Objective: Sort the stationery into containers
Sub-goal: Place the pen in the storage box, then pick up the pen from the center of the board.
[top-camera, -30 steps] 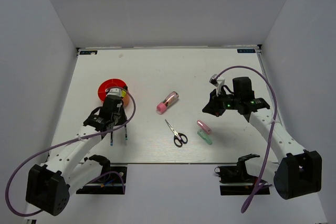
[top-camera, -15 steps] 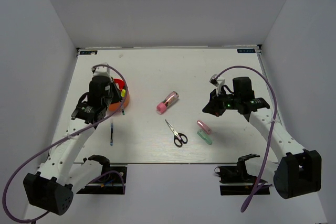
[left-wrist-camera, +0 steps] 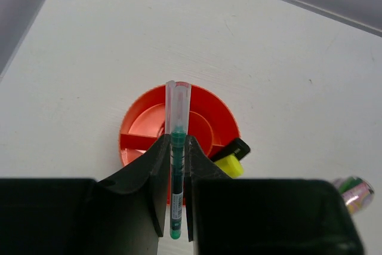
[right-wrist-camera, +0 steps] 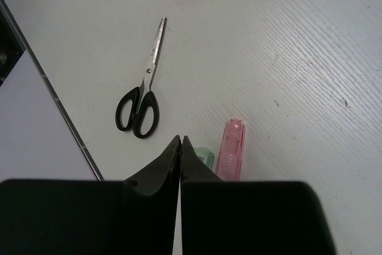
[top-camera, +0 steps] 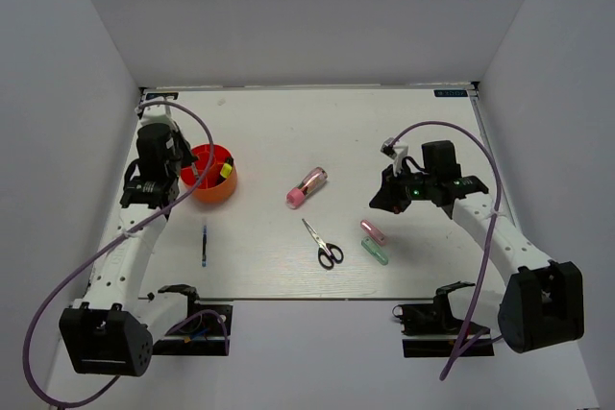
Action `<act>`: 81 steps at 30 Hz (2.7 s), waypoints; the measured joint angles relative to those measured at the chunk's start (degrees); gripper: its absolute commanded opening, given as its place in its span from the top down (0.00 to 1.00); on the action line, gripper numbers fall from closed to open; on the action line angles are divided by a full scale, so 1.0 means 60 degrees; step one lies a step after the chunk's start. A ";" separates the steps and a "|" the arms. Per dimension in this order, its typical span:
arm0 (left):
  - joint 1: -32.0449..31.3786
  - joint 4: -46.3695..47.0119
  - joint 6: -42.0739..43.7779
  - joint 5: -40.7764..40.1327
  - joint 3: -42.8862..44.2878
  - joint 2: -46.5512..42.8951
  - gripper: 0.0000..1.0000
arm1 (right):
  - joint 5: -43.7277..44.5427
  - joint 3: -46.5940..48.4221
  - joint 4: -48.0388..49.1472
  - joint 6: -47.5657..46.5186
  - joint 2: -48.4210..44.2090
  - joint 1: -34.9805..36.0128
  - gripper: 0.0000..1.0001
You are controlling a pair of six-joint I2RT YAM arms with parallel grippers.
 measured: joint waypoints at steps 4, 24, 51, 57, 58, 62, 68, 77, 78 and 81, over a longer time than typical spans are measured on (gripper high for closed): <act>0.0576 0.0761 0.0000 0.0160 -0.0605 0.0000 1.00 | -0.0007 0.0000 0.0004 -0.0022 0.0153 0.0000 0.99; 0.1155 0.3432 -0.0018 -0.0251 -0.1832 0.0940 1.00 | -0.0029 0.0000 -0.0011 -0.0084 0.0470 0.0000 0.99; 0.0831 0.4237 -0.0856 -0.0969 -0.3224 0.1020 0.34 | -0.0036 0.0000 -0.0047 -0.0098 0.0605 -0.0004 0.99; 0.0831 0.3253 -0.0922 -0.0922 -0.3173 0.0346 0.48 | -0.0036 0.0000 -0.0058 -0.0109 0.0597 -0.0004 0.67; 0.0827 0.2994 -0.0943 -0.0892 -0.3111 0.0102 0.57 | -0.0040 0.0000 -0.0073 -0.0117 0.0594 -0.0004 0.52; 0.0823 0.1293 -0.0911 -0.0284 -0.2182 -0.1188 0.74 | -0.0062 0.0000 -0.0076 -0.0226 0.0557 -0.0004 0.14; 0.0820 -0.1348 -0.0852 0.1810 -0.1133 -0.2616 0.37 | -0.0004 0.0000 -0.0076 -0.0171 0.0543 -0.0004 0.27; 0.0244 -0.3300 -0.0437 0.3774 -0.2798 -0.1683 0.77 | 0.0197 0.0000 -0.0076 0.0109 0.0532 -0.0138 0.89; 0.0146 -0.3384 -0.0357 0.3836 -0.2976 -0.1515 0.77 | 0.0226 0.0000 -0.0073 0.0127 0.0521 -0.0178 0.88; -0.0015 -0.3555 -0.0189 0.3894 -0.3180 -0.1122 0.73 | 0.0273 0.0000 -0.0066 0.0157 0.0503 -0.0273 0.88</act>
